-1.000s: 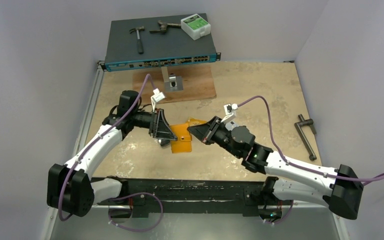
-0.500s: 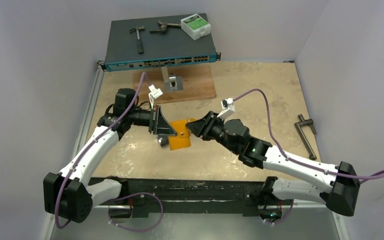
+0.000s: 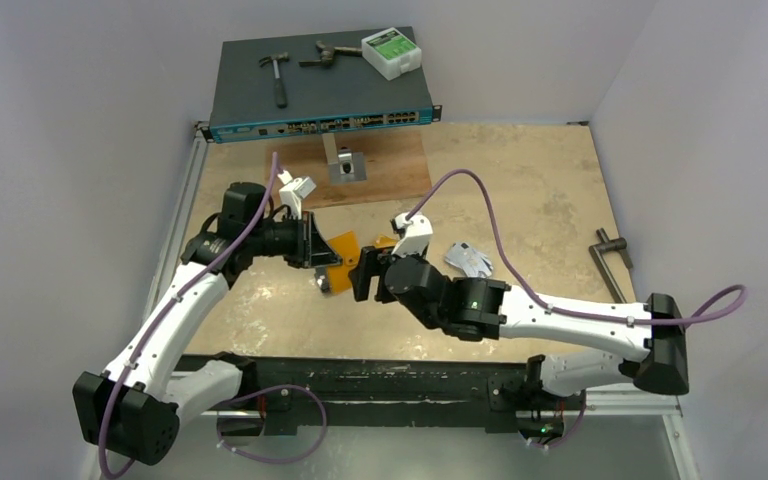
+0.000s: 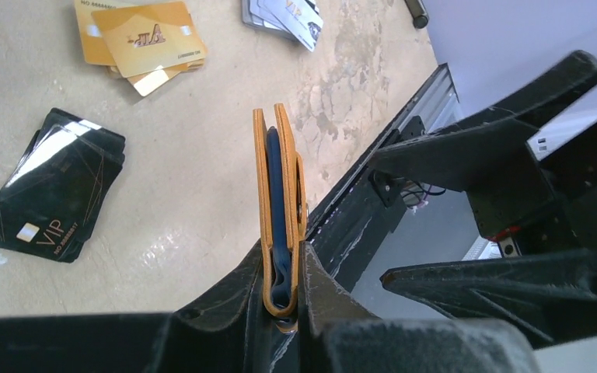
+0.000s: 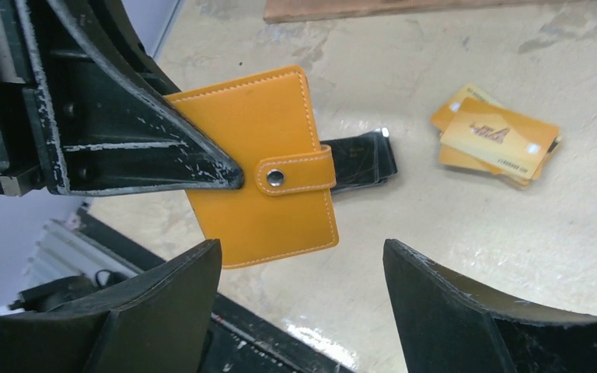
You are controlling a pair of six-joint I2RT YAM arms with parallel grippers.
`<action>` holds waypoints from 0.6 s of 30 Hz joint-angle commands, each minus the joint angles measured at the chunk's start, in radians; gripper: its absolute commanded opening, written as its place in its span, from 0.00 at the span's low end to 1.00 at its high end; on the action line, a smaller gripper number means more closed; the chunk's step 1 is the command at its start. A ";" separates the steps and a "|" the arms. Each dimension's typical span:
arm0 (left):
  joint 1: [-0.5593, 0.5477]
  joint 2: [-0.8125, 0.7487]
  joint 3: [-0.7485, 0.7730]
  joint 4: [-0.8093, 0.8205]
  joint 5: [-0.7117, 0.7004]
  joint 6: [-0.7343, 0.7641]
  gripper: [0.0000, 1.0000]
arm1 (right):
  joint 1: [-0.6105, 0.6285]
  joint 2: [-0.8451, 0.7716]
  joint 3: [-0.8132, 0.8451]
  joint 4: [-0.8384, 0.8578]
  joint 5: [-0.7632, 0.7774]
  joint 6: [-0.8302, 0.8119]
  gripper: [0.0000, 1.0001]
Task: Put the credit cards into the card holder
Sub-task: Pick up the card holder from the corner of the board.
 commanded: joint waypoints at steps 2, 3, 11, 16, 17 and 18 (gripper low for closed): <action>-0.011 -0.023 0.029 -0.015 -0.027 -0.058 0.00 | 0.090 0.071 0.138 -0.037 0.222 -0.136 0.75; -0.010 -0.021 0.031 -0.014 -0.022 -0.065 0.00 | 0.107 0.095 0.158 -0.037 0.243 -0.158 0.74; -0.009 -0.016 0.046 -0.017 0.028 -0.096 0.00 | 0.135 0.213 0.232 -0.052 0.340 -0.256 0.62; -0.003 -0.018 0.051 -0.021 0.042 -0.099 0.00 | 0.135 0.227 0.225 -0.060 0.353 -0.265 0.55; -0.003 -0.018 0.051 -0.022 0.047 -0.099 0.00 | 0.135 0.226 0.220 -0.063 0.353 -0.261 0.54; -0.002 -0.018 0.051 -0.021 0.051 -0.103 0.00 | 0.135 0.224 0.216 -0.059 0.352 -0.260 0.53</action>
